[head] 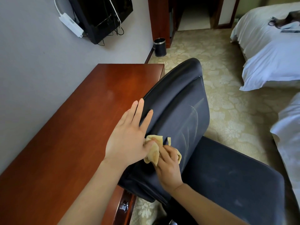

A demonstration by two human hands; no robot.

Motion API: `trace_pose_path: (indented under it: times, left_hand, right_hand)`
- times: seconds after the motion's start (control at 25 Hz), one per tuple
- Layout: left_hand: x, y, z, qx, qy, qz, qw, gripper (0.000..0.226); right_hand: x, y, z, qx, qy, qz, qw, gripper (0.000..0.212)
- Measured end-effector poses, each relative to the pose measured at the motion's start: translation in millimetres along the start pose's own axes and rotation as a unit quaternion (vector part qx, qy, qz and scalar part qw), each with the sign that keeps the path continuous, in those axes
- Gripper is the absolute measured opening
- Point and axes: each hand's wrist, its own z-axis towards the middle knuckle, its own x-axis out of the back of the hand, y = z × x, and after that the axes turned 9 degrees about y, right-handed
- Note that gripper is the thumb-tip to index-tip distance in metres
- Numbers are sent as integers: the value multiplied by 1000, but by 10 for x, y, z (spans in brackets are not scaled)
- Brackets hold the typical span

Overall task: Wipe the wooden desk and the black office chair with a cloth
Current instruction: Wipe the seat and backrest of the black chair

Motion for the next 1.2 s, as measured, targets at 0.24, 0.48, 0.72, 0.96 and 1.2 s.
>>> trace_pose_path:
  times: [0.24, 0.48, 0.72, 0.96, 1.2]
  left_hand:
    - [26, 17, 14, 10, 15, -7, 1000, 82]
    - [-4, 8, 27, 8, 31, 6, 999, 80]
    - [-33, 11, 51, 7, 54, -2, 998, 82]
    - [-54, -28, 75, 10, 72, -14, 997, 81]
    - [-125, -42, 107, 3, 77, -5, 997, 84]
  right_hand:
    - [-72, 491, 491, -45, -44, -113, 992, 27]
    - [-64, 1163, 1401, -309, 12, -108, 945, 26]
    - [-13, 1855, 2053, -518, -33, -81, 851, 34]
    - [-59, 1577, 1962, -486, 10, -76, 871, 26]
    - [-100, 495, 840, -369, 62, -46, 926, 36]
